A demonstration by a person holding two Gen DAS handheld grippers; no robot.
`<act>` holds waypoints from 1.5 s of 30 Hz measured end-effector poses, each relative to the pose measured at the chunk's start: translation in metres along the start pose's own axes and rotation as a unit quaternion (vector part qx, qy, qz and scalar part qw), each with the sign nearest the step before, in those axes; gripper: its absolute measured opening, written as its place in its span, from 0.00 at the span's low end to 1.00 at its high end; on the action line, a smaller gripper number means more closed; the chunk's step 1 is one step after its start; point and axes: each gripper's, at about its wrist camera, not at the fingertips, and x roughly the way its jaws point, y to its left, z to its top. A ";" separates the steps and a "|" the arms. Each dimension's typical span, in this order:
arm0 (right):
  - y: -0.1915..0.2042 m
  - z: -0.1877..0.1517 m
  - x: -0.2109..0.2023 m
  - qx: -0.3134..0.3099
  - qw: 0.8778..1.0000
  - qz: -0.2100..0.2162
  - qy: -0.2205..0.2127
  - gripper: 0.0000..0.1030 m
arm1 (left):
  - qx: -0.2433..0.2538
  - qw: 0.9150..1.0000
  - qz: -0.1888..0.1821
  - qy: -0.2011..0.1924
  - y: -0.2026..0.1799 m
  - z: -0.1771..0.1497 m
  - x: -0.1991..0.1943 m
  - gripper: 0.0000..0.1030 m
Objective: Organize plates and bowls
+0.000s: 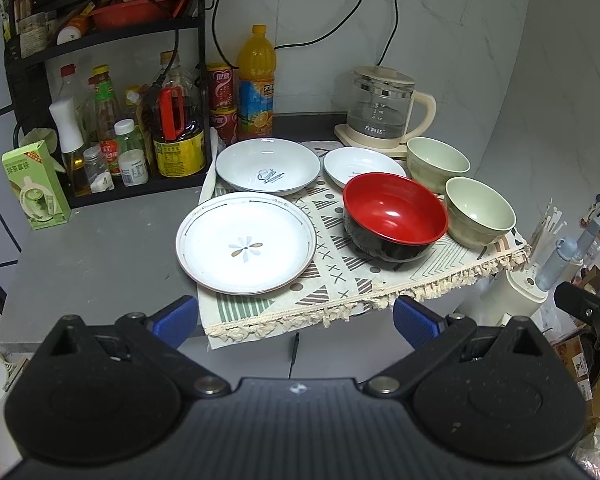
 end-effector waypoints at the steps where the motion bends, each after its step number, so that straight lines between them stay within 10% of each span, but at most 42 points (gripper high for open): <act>1: -0.001 0.000 0.000 0.002 1.000 0.000 0.001 1.00 | 0.000 1.000 0.000 0.001 0.000 0.001 0.001 1.00; 45: -0.089 0.064 0.149 0.042 0.996 -0.027 0.073 1.00 | 0.004 0.999 -0.040 0.036 -0.072 0.102 0.149 0.97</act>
